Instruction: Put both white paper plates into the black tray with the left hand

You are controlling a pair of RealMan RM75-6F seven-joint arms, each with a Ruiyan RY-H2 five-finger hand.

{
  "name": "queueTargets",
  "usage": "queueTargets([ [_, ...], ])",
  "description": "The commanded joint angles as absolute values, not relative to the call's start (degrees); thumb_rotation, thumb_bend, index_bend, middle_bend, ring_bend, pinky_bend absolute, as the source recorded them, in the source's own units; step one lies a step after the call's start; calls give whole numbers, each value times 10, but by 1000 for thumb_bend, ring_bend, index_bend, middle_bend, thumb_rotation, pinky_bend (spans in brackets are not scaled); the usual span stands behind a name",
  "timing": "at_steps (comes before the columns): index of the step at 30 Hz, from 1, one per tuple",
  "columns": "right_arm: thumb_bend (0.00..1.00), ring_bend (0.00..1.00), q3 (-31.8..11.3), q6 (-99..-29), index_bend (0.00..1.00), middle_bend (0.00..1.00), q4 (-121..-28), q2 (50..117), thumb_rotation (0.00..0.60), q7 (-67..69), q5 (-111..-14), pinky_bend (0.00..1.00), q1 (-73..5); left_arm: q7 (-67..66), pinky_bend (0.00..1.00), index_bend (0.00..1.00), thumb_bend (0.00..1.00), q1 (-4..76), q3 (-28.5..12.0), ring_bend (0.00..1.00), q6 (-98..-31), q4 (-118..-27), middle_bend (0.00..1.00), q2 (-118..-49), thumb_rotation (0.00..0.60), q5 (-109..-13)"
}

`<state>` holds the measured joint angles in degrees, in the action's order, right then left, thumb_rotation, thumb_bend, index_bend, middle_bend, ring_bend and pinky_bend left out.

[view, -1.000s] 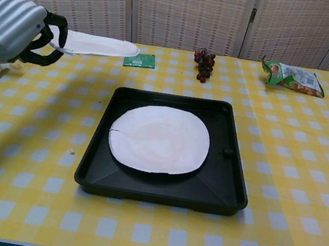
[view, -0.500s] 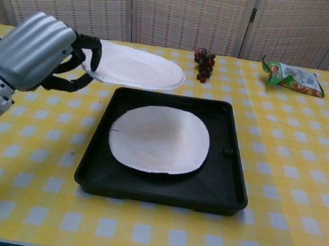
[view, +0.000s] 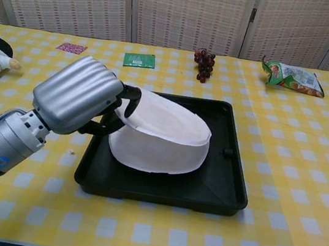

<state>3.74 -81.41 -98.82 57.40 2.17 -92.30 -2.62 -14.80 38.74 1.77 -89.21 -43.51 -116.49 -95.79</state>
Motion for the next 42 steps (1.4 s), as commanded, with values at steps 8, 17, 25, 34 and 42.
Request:
queueTargets([
  [8,377,0,38,-822,0,0,-987,568,600,33,-929,0,-23,-138,1000,647,520,385,6,1000,-868,-387,1000,-1200,600,-959],
  [17,377,0,36,-824,0,0,-985,565,600,39,-927,0,-22,-124,1000,446,485,382,-1,1000,-850,-362,1000,-1215,600,-953],
  [25,378,0,37,-827,0,0,-986,565,600,38,-931,0,-20,-152,1000,293,254,374,3,1000,-853,-401,1000,-1201,600,-962],
  [34,377,0,39,-834,0,0,-986,564,600,40,-938,0,-17,-224,1000,215,167,367,7,1000,-822,-513,1000,-1151,600,-962],
  [42,377,0,42,-834,0,0,-986,564,600,41,-945,0,-18,-276,1000,187,159,354,11,1000,-823,-629,1000,-1093,600,-972],
])
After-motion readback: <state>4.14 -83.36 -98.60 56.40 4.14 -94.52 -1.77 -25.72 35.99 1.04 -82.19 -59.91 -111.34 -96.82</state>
